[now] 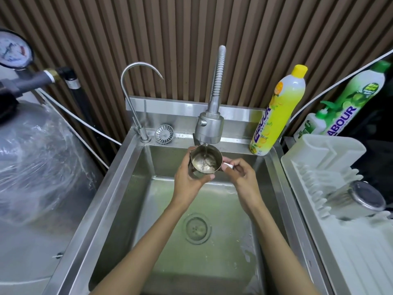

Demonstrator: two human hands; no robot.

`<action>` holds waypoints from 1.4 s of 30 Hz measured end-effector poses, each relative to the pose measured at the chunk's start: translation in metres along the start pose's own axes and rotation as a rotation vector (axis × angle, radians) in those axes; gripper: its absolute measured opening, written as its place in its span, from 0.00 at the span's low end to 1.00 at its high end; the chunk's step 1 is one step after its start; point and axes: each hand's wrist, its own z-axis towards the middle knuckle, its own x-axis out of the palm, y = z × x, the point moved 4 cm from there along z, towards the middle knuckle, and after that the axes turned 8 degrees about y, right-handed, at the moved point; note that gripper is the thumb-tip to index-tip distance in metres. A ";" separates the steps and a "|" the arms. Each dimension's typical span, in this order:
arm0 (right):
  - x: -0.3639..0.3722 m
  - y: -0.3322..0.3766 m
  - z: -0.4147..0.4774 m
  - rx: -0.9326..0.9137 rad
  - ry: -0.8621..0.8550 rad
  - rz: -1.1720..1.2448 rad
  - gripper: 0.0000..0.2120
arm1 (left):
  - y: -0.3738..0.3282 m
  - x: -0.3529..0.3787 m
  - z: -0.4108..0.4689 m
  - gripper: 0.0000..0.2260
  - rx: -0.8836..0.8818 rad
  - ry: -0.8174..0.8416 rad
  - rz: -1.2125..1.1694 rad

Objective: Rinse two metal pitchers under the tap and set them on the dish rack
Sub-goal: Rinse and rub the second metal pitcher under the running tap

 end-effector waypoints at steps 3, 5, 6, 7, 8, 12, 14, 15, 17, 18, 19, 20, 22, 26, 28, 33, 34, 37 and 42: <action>0.006 0.002 0.003 0.003 -0.013 0.055 0.08 | -0.019 -0.007 0.001 0.36 0.072 -0.039 0.192; 0.008 0.002 0.003 0.031 -0.023 0.105 0.08 | -0.032 -0.011 -0.001 0.37 0.127 -0.070 0.297; 0.010 0.002 0.001 0.046 -0.024 0.122 0.07 | -0.038 -0.013 -0.002 0.38 0.152 -0.083 0.345; 0.010 0.002 -0.001 0.058 -0.025 0.131 0.06 | -0.042 -0.015 -0.003 0.38 0.175 -0.090 0.387; 0.011 0.003 -0.002 0.070 -0.028 0.123 0.05 | -0.046 -0.017 -0.004 0.37 0.192 -0.093 0.424; 0.004 0.014 0.001 0.178 -0.069 -0.105 0.09 | -0.041 -0.022 -0.007 0.29 0.061 -0.107 0.552; -0.002 0.024 0.004 0.256 -0.045 -0.243 0.11 | -0.034 -0.022 -0.009 0.25 -0.069 -0.083 0.469; -0.004 0.031 0.005 0.280 -0.036 -0.299 0.11 | -0.030 -0.020 -0.010 0.23 -0.121 -0.062 0.413; -0.006 0.049 0.005 0.261 -0.052 -0.426 0.12 | -0.021 -0.016 -0.010 0.19 -0.202 0.006 0.308; -0.005 0.060 0.005 0.218 -0.062 -0.534 0.13 | -0.017 -0.012 -0.010 0.19 -0.227 0.047 0.238; -0.004 0.071 0.002 0.170 -0.067 -0.665 0.13 | -0.013 -0.009 -0.010 0.19 -0.246 0.087 0.154; -0.001 0.081 -0.001 0.122 -0.074 -0.793 0.13 | -0.011 -0.005 -0.011 0.18 -0.263 0.121 0.064; 0.002 0.096 -0.007 0.043 -0.092 -0.916 0.11 | -0.012 0.004 -0.011 0.15 -0.273 0.155 -0.095; 0.002 0.090 -0.004 -0.030 -0.073 -0.722 0.09 | -0.027 0.007 -0.004 0.19 -0.170 0.066 -0.242; 0.002 0.072 0.000 -0.008 -0.011 -0.401 0.11 | -0.035 -0.001 -0.001 0.27 -0.095 -0.011 -0.214; 0.012 0.024 0.006 0.189 0.143 0.196 0.08 | -0.060 -0.017 -0.006 0.36 0.140 -0.069 0.162; 0.017 0.018 0.005 0.214 0.168 0.265 0.07 | -0.064 -0.020 -0.007 0.36 0.161 -0.087 0.254; 0.026 0.010 0.002 0.258 0.152 0.274 0.05 | -0.069 -0.027 -0.008 0.35 0.124 -0.147 0.515; 0.011 0.030 0.001 0.264 0.005 -0.064 0.09 | -0.061 -0.028 -0.009 0.22 -0.050 -0.120 0.592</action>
